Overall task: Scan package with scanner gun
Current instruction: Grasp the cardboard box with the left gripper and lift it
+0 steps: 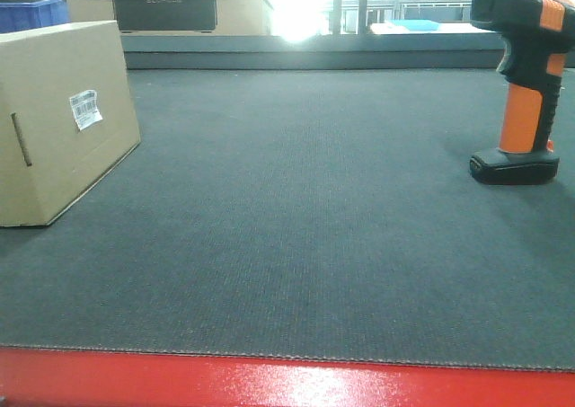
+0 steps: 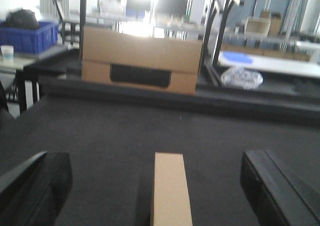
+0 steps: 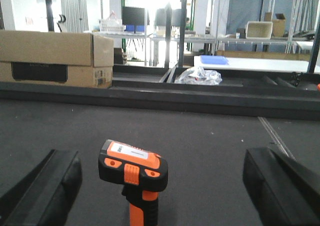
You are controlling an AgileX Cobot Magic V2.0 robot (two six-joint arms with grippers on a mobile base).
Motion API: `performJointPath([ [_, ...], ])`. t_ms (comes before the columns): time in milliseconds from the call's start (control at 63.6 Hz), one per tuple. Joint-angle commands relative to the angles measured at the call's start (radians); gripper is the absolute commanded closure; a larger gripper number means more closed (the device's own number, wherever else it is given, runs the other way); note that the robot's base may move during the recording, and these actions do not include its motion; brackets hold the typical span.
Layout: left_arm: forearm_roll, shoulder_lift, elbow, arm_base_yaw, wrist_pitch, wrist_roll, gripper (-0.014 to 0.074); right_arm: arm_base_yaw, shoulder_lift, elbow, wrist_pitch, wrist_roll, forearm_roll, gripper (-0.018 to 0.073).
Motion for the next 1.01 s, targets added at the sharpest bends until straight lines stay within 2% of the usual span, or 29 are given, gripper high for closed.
performJointPath([
  [0,0.0,0.103,-0.074,-0.019,0.059,-0.011,-0.0001,-0.002,0.024,-0.01,-0.032,0.002,0.004,-0.0001],
  [63,0.002,0.209,-0.158,-0.026,0.16,0.0,-0.0001,-0.002,0.029,-0.01,-0.042,0.002,0.004,-0.0001],
  [157,0.003,0.379,-0.333,-0.028,0.369,0.07,-0.0001,-0.002,0.029,-0.01,-0.047,0.002,0.004,-0.0001],
  [236,0.003,0.499,-0.483,-0.028,0.517,0.078,-0.0001,-0.002,0.029,-0.01,-0.047,0.002,0.004,-0.0001],
  [425,0.015,0.775,-0.79,-0.043,0.779,0.104,-0.0001,-0.002,0.03,-0.01,-0.047,0.002,0.004,-0.0001],
  [645,0.132,0.991,-0.975,-0.127,0.894,0.101,-0.0001,-0.002,0.03,-0.01,-0.047,0.002,0.004,-0.0001],
  [755,0.142,1.061,-0.992,-0.127,0.898,0.068,-0.0001,-0.002,0.03,-0.01,-0.047,0.002,0.004,-0.0001],
  [991,0.145,1.168,-0.992,-0.123,0.898,0.069,-0.0001,-0.002,0.03,-0.01,-0.021,0.002,0.004,-0.0001],
])
